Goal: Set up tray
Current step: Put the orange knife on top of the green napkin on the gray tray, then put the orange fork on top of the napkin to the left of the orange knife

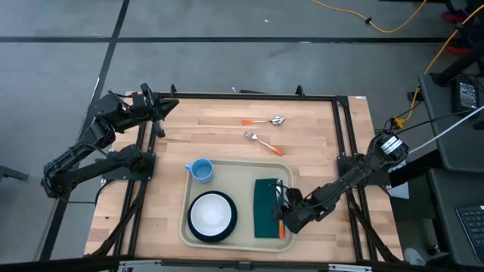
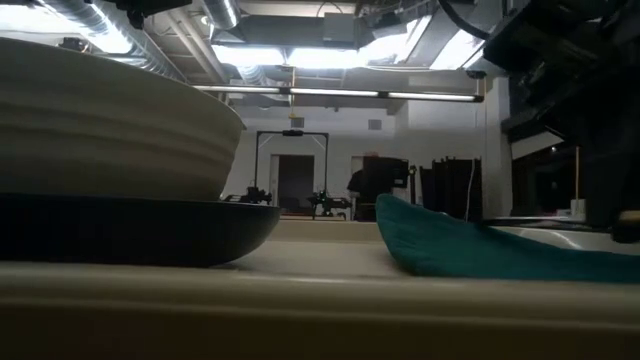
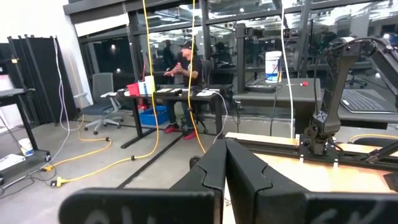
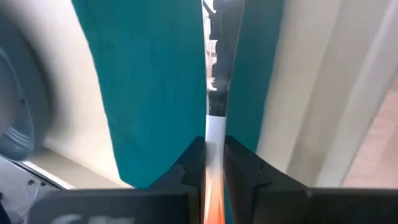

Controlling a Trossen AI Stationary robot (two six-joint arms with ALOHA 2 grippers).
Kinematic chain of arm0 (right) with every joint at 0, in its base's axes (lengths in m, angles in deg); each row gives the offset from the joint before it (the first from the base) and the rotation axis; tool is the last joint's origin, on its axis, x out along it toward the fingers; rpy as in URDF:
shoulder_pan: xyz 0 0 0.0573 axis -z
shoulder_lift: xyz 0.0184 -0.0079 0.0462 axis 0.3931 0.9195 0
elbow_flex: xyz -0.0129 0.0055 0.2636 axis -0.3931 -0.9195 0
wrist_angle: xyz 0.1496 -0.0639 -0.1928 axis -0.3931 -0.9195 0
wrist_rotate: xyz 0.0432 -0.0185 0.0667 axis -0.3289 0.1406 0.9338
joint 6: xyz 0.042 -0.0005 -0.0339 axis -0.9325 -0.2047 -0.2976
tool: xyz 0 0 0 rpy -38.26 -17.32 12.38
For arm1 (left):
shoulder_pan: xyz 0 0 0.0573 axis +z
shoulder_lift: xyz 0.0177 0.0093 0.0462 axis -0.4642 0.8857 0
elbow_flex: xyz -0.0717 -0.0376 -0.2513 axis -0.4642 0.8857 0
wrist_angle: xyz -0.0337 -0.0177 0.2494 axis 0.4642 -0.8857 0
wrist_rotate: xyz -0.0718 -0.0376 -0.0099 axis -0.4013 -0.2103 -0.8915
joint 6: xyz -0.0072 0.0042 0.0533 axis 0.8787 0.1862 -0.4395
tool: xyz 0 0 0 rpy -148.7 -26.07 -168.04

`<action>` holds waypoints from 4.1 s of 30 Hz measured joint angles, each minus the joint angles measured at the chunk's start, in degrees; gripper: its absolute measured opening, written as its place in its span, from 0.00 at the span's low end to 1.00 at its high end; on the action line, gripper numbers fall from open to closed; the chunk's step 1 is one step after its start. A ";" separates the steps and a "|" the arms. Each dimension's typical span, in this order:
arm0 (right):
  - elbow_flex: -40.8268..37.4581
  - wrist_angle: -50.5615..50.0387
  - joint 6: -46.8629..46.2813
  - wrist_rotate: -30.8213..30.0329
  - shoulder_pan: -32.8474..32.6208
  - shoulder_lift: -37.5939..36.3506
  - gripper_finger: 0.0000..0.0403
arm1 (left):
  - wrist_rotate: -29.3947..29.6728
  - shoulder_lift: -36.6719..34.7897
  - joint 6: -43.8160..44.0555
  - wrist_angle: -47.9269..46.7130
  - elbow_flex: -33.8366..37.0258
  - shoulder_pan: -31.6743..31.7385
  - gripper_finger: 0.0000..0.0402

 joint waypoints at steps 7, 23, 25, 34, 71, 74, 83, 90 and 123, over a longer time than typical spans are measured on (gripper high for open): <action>0.00 0.52 -0.02 0.67 -0.61 -0.02 0.10 | 0.00 0.00 -0.01 0.00 0.00 -0.01 0.01; 0.00 0.66 1.03 0.04 0.28 -0.05 0.10 | 0.00 0.00 -0.02 0.02 0.00 -0.02 0.01; -0.01 1.12 1.50 0.02 0.84 -0.07 0.10 | 0.00 0.00 -0.02 0.02 0.00 0.00 0.01; -0.02 1.48 1.53 1.07 0.59 -0.07 0.10 | 0.00 0.00 -0.02 0.02 0.00 -0.02 0.01; -0.02 1.60 1.70 1.09 0.50 -0.09 0.16 | 0.00 0.00 -0.02 0.04 0.00 0.00 0.01; -0.02 2.03 1.82 1.08 0.50 -0.09 0.20 | 0.00 -0.01 -0.02 0.04 0.00 0.00 0.01; -0.02 2.00 1.97 1.07 0.50 -0.09 0.24 | 0.00 -0.02 -0.02 0.06 0.00 -0.01 0.01; -0.07 8.16 8.01 -4.48 0.50 -0.09 0.24 | 0.00 -0.01 -0.02 0.63 -0.01 0.00 0.01; 11.77 29.47 97.32 -39.70 13.90 -28.68 0.01 | -0.92 -0.04 4.72 1.83 -0.04 -0.02 0.01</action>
